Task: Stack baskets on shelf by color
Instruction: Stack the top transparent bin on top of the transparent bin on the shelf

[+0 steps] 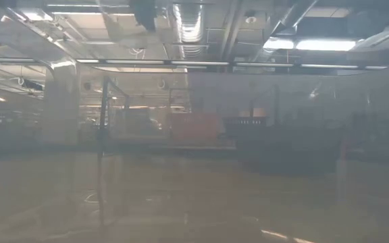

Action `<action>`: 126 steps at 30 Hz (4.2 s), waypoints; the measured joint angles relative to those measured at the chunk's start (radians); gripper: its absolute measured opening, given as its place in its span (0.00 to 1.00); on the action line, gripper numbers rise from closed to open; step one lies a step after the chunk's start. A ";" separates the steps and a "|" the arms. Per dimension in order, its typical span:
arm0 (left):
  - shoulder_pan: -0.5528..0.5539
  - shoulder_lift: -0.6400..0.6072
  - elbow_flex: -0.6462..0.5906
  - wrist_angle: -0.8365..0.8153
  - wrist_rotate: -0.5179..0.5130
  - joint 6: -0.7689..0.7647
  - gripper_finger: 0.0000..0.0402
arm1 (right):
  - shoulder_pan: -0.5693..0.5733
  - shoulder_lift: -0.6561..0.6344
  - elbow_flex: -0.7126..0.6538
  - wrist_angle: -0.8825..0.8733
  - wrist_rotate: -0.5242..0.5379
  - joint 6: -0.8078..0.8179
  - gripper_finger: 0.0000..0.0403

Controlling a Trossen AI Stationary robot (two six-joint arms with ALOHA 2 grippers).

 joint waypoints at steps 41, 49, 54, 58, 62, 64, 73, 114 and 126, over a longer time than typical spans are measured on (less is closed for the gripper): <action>0.182 0.204 -0.023 0.022 0.078 0.251 0.00 | -0.080 -0.004 -0.007 -0.077 0.078 -0.246 0.01; 0.218 0.213 -0.021 0.075 0.143 0.296 0.00 | -0.149 -0.004 -0.007 -0.063 0.078 -0.243 0.01; 0.243 0.242 -0.022 0.072 0.153 0.332 0.00 | -0.186 -0.001 -0.007 -0.029 0.078 -0.240 0.01; 0.261 0.286 -0.022 0.061 0.162 0.335 0.00 | -0.212 -0.001 -0.007 -0.018 0.079 -0.238 0.01; 0.271 0.319 -0.022 0.061 0.182 0.350 0.00 | -0.231 -0.001 -0.007 -0.018 0.079 -0.238 0.01; 0.273 0.333 -0.022 0.063 0.202 0.363 0.00 | -0.235 -0.001 -0.007 -0.017 0.079 -0.238 0.01; 0.277 0.354 -0.022 0.066 0.215 0.373 0.00 | -0.239 -0.001 -0.007 -0.014 0.097 -0.237 0.01; 0.278 0.450 -0.023 0.057 0.181 0.305 0.00 | -0.237 -0.001 -0.008 -0.014 0.098 -0.236 0.02; 0.275 0.449 -0.021 0.081 0.185 0.252 0.00 | -0.237 -0.001 -0.008 -0.014 0.101 -0.237 0.02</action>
